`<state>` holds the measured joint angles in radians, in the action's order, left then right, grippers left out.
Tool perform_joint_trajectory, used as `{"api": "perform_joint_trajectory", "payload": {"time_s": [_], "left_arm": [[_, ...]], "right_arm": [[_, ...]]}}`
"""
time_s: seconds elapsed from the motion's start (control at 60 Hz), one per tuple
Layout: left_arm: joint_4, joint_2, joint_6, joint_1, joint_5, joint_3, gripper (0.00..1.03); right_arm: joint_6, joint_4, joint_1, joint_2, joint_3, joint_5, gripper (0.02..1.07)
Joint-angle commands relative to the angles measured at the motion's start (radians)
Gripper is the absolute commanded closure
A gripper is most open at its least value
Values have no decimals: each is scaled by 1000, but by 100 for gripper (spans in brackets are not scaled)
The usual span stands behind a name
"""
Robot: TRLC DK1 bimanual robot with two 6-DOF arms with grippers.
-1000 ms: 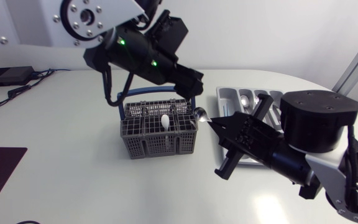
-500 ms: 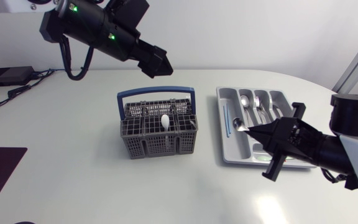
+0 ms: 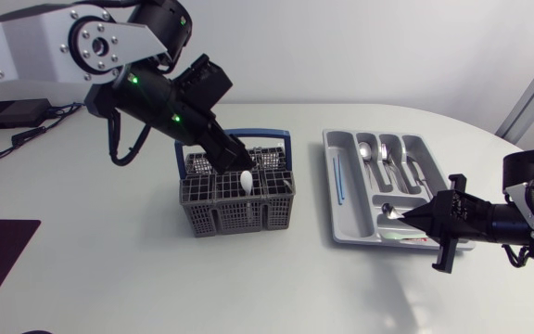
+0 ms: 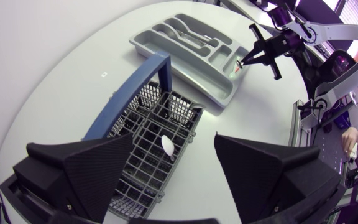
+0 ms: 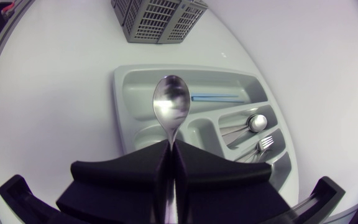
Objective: Unload the cutlery basket into the drawer organizer.
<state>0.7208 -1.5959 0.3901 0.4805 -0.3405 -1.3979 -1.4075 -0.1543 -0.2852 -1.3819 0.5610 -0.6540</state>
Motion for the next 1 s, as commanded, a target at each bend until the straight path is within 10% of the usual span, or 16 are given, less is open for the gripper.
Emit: {"api": "perform_joint_trajectory", "payload": {"time_s": [0.0, 0.4, 0.683, 0.983], "left_arm": [[-14, -30, 13, -5, -26, 39, 12], [-63, -70, 6, 4, -52, 96, 12], [-149, -84, -36, 6, -52, 134, 12], [-205, -65, -73, 13, -9, 171, 12]], "right_arm": [[-100, -24, -23, -62, 48, -1, 101], [-269, -85, -94, -229, 135, 62, 100], [-229, -64, -115, -200, 123, 79, 22], [-209, -68, -120, -66, 37, 48, 17]]}}
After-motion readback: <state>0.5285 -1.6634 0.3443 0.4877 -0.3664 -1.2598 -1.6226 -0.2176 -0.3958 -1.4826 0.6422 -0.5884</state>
